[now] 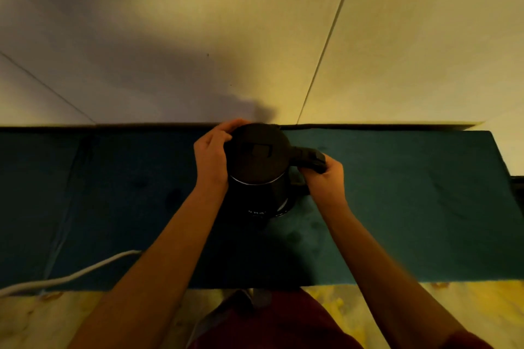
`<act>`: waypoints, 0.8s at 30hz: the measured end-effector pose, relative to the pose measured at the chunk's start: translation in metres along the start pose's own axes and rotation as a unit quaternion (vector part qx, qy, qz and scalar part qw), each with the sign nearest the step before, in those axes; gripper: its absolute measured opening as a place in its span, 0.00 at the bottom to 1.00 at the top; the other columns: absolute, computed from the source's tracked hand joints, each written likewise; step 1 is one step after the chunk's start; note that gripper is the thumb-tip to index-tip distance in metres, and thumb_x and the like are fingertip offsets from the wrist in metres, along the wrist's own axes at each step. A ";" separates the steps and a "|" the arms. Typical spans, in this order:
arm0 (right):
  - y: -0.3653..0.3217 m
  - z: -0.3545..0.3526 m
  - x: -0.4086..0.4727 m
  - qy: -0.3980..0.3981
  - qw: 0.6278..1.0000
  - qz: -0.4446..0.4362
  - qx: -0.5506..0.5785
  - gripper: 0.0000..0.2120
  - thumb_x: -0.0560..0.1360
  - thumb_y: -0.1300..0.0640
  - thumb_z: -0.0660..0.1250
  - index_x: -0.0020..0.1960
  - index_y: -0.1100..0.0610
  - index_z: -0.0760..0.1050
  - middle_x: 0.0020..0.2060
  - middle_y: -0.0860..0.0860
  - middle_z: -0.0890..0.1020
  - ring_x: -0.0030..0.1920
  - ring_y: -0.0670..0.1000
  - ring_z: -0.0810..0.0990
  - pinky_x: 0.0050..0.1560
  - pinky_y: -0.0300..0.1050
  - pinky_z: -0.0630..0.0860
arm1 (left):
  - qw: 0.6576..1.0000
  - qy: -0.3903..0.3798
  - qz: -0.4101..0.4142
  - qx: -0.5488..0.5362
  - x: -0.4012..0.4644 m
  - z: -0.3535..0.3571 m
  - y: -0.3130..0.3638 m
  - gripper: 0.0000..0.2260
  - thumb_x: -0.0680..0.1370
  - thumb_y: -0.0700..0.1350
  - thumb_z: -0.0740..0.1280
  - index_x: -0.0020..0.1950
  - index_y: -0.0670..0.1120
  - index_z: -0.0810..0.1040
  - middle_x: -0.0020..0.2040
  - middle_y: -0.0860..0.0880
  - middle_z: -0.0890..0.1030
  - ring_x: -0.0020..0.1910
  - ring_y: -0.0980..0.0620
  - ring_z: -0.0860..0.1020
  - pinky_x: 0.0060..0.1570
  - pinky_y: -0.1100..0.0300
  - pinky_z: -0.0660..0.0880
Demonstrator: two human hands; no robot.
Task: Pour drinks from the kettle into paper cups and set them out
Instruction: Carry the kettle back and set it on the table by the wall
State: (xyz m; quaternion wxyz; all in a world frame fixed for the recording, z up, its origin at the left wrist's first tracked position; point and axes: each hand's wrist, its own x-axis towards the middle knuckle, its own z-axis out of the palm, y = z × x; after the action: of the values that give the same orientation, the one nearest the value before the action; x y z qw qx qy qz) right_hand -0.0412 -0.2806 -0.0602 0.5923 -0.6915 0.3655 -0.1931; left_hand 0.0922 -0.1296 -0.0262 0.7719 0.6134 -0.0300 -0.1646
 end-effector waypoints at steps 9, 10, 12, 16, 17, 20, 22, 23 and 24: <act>-0.001 -0.008 0.008 0.005 1.000 0.024 0.010 0.16 0.75 0.75 0.65 0.41 0.55 0.79 0.35 0.50 0.80 0.32 0.37 0.81 0.31 0.34 0.78 | 1.000 -0.025 0.006 -0.011 0.013 0.018 -0.013 0.17 0.76 0.32 0.55 0.53 0.32 0.82 0.53 0.37 0.85 0.56 0.41 0.83 0.58 0.48 0.79; -0.001 -0.009 0.010 0.008 0.999 0.035 0.006 0.16 0.75 0.74 0.65 0.40 0.54 0.79 0.35 0.51 0.80 0.32 0.37 0.81 0.31 0.34 0.79 | 0.999 -0.029 0.008 -0.013 0.013 0.019 -0.013 0.17 0.76 0.32 0.55 0.53 0.32 0.82 0.53 0.38 0.85 0.56 0.40 0.82 0.59 0.48 0.79; 0.003 -0.013 0.015 0.023 0.998 0.049 -0.009 0.17 0.75 0.73 0.67 0.39 0.52 0.79 0.34 0.50 0.80 0.31 0.37 0.80 0.32 0.36 0.80 | 0.999 -0.037 0.007 -0.018 0.013 0.024 -0.016 0.16 0.76 0.33 0.56 0.53 0.32 0.82 0.54 0.38 0.85 0.57 0.41 0.82 0.60 0.47 0.78; 0.008 -0.021 0.022 0.041 0.995 0.082 -0.041 0.12 0.76 0.69 0.69 0.39 0.54 0.79 0.36 0.51 0.81 0.35 0.45 0.81 0.32 0.45 0.82 | 0.999 -0.045 0.016 0.006 0.013 0.034 -0.018 0.16 0.76 0.33 0.56 0.53 0.31 0.82 0.54 0.38 0.85 0.57 0.42 0.82 0.61 0.47 0.78; 0.010 -0.022 0.022 0.044 0.994 0.094 -0.044 0.12 0.76 0.69 0.69 0.39 0.54 0.79 0.36 0.51 0.81 0.36 0.45 0.81 0.31 0.44 0.81 | 0.999 -0.047 0.018 0.006 0.013 0.035 -0.019 0.16 0.76 0.33 0.56 0.53 0.31 0.82 0.54 0.38 0.85 0.57 0.42 0.82 0.62 0.47 0.78; 0.007 -0.021 0.014 0.035 0.995 0.079 -0.047 0.12 0.75 0.70 0.68 0.38 0.56 0.78 0.33 0.50 0.79 0.32 0.40 0.80 0.35 0.45 0.80 | 0.999 -0.045 0.020 0.004 0.009 0.029 -0.018 0.16 0.76 0.32 0.56 0.53 0.32 0.82 0.54 0.38 0.85 0.57 0.42 0.82 0.62 0.46 0.78; 0.004 -0.017 0.009 0.007 0.997 0.072 -0.033 0.07 0.76 0.73 0.66 0.44 0.63 0.80 0.36 0.51 0.80 0.32 0.37 0.81 0.34 0.37 0.79 | 0.999 -0.041 0.027 0.010 0.008 0.022 -0.019 0.16 0.76 0.31 0.56 0.53 0.33 0.83 0.54 0.39 0.85 0.58 0.42 0.82 0.62 0.46 0.77; 0.006 -0.022 0.006 0.006 0.997 0.070 -0.021 0.07 0.76 0.74 0.65 0.48 0.67 0.80 0.37 0.53 0.81 0.34 0.38 0.82 0.33 0.35 0.79 | 0.998 -0.050 0.032 0.017 0.005 0.024 -0.020 0.16 0.76 0.31 0.56 0.53 0.33 0.83 0.54 0.39 0.85 0.58 0.42 0.82 0.62 0.46 0.77; 0.009 -0.023 0.006 0.002 0.998 0.066 -0.012 0.07 0.76 0.74 0.65 0.51 0.70 0.80 0.39 0.57 0.81 0.35 0.39 0.83 0.33 0.35 0.80 | 0.998 -0.052 0.039 0.023 0.003 0.023 -0.021 0.16 0.76 0.31 0.56 0.54 0.33 0.83 0.54 0.39 0.85 0.58 0.42 0.82 0.62 0.46 0.77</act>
State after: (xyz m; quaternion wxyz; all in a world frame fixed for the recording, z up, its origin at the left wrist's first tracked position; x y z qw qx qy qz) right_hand -0.0559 -0.3008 -0.0648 0.5948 -0.6726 0.4137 -0.1503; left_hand 0.0851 -0.1560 -0.0411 0.7610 0.6197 -0.0979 -0.1652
